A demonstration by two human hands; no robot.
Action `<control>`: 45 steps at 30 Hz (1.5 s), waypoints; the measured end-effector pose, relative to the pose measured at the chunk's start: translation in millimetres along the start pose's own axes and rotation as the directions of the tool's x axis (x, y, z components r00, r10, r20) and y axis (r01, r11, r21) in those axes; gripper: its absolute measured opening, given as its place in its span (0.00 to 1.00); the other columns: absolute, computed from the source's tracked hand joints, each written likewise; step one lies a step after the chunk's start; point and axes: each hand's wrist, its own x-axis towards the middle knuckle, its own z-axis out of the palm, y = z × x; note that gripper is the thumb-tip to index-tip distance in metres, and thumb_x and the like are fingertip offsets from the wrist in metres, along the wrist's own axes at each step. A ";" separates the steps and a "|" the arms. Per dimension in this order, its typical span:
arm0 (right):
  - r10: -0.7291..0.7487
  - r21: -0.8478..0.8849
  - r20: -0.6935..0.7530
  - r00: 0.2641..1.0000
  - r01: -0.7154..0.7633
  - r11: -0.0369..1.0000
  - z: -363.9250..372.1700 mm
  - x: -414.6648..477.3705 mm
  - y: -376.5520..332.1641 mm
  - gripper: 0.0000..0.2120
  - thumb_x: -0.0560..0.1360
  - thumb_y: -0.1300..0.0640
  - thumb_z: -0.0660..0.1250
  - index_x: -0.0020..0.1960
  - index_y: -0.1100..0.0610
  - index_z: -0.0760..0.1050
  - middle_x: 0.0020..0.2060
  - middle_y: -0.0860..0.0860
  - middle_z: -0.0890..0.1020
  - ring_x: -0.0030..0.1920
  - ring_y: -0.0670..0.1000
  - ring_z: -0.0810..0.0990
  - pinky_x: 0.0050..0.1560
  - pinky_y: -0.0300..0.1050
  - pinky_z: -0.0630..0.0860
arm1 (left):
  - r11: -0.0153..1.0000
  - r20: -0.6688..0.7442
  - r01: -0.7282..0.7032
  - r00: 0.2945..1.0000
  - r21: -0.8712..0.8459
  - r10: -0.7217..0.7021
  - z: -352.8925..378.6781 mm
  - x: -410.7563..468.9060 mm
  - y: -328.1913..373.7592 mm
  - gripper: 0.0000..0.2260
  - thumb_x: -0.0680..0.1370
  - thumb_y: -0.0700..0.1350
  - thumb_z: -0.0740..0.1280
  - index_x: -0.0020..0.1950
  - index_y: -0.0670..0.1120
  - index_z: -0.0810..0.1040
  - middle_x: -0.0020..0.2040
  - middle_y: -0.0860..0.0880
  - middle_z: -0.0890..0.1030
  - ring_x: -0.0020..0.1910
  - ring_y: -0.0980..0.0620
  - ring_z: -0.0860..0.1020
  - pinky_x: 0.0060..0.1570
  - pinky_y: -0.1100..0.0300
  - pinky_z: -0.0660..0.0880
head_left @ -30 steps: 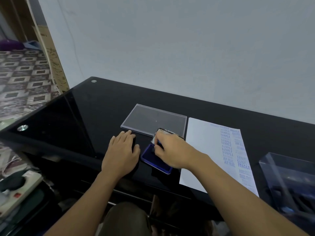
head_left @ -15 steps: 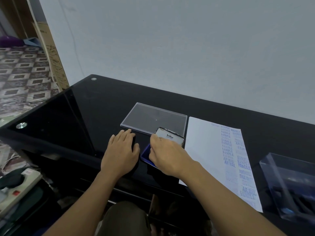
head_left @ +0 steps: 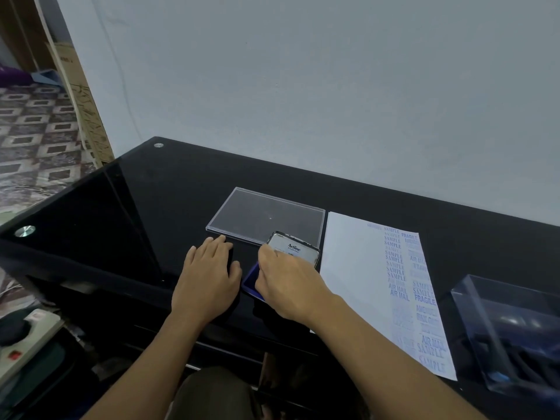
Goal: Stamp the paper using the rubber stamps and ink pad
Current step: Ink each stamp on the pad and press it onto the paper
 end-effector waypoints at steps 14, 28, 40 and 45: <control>-0.018 -0.022 -0.003 1.000 0.018 1.000 -2.0 -0.6 -0.8 0.04 0.81 0.55 0.59 0.50 0.54 0.64 0.46 0.54 0.83 0.41 0.55 0.80 0.40 0.48 0.77 | 0.997 -0.002 0.029 1.000 -0.072 -0.029 -1.0 4.7 -0.9 0.19 0.80 0.48 0.61 0.71 0.45 0.71 0.74 0.50 0.68 0.75 0.51 0.63 0.76 0.47 0.54; -0.005 -0.002 0.008 1.000 0.005 1.000 -2.1 -0.3 0.0 0.03 0.81 0.55 0.58 0.52 0.54 0.65 0.47 0.55 0.83 0.41 0.55 0.81 0.42 0.49 0.79 | 0.999 0.024 0.018 1.000 -0.049 -0.017 -6.6 8.8 2.9 0.18 0.79 0.46 0.64 0.68 0.43 0.74 0.71 0.47 0.72 0.73 0.49 0.66 0.73 0.44 0.59; -0.006 0.170 0.027 1.000 0.001 0.986 -14.9 -0.8 12.1 0.05 0.81 0.53 0.57 0.49 0.55 0.66 0.40 0.51 0.78 0.40 0.55 0.76 0.42 0.53 0.74 | 0.959 -0.021 0.084 0.995 -0.270 -0.093 -25.6 17.9 31.2 0.21 0.79 0.44 0.63 0.72 0.44 0.69 0.70 0.46 0.72 0.70 0.47 0.68 0.68 0.46 0.68; 0.151 0.391 -0.050 0.987 -0.120 0.912 -46.6 0.5 43.2 0.04 0.80 0.56 0.61 0.46 0.53 0.70 0.35 0.48 0.78 0.35 0.49 0.76 0.37 0.46 0.73 | 0.945 -0.003 0.029 0.999 -0.326 -0.032 -28.2 40.0 58.6 0.20 0.80 0.47 0.62 0.72 0.46 0.69 0.72 0.49 0.70 0.71 0.50 0.66 0.68 0.53 0.66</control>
